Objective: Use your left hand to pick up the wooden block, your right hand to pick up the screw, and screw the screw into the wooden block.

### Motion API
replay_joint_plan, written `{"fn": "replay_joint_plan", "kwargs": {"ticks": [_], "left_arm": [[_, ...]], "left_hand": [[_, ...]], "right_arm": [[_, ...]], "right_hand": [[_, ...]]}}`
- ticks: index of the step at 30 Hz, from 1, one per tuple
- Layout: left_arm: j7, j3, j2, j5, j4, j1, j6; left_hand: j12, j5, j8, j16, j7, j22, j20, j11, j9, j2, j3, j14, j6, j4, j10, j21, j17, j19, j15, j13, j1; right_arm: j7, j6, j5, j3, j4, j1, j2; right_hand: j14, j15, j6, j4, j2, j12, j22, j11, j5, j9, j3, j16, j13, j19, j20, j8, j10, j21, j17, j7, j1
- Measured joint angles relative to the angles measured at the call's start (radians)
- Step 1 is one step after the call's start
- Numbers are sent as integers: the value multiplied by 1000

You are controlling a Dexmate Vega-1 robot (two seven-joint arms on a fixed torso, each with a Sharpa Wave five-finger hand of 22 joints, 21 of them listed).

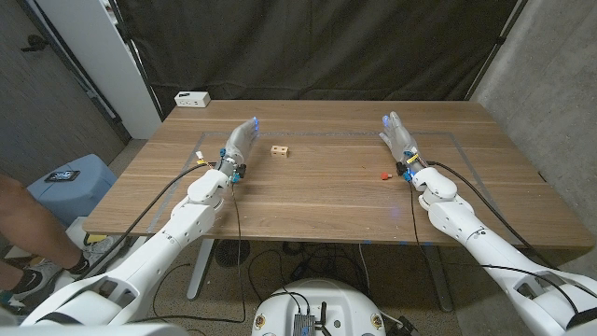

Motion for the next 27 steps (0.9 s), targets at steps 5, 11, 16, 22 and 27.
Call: {"fn": "replay_joint_plan", "kwargs": {"ticks": [5,11,16,22,27], "left_arm": [[4,7,11,16,-16,-5,11],[15,18,34,54,-40,-17,32],[26,27,64,89,-71,-28,57],[46,35,105,136,-122,-34,98],[61,42,141,181,-163,-38,139]], "left_hand": [[8,0,4,0,-2,0,0,-11,0,-2,2,3,13,-7,11,0,0,0,-3,0,2],[8,0,8,0,-8,0,0,-14,0,2,0,6,29,-16,14,0,0,0,-2,0,7],[8,0,8,0,-8,0,0,-18,0,2,-2,8,29,-21,19,0,0,0,0,0,8],[8,0,8,0,-13,0,2,-26,0,5,0,8,34,-33,26,0,0,-2,0,0,18],[7,0,8,-2,-18,-3,6,-32,0,10,-3,1,40,-45,32,0,0,-19,7,-3,23]], "right_arm": [[-2,0,-4,-2,0,0,1],[-9,-1,-13,-6,0,4,1],[-14,-4,-21,-11,7,10,2],[-16,-6,-27,-15,22,20,7],[-17,-6,-31,-18,33,29,12]], "right_hand": [[0,0,0,0,0,0,0,-5,0,0,0,0,0,0,0,0,-5,0,-2,0,0],[0,0,-4,-4,0,0,0,-5,0,0,4,0,0,0,0,0,-5,0,-3,-4,0],[0,0,-5,-7,-4,0,0,-5,0,0,7,0,0,0,0,0,-5,0,-3,-5,4],[-4,-4,-5,-8,-7,0,0,-5,0,0,8,0,0,0,0,0,-5,0,-3,-5,7],[-4,-4,-9,-11,-7,0,0,-5,0,0,11,0,0,0,0,0,-6,0,-3,-9,7]]}}
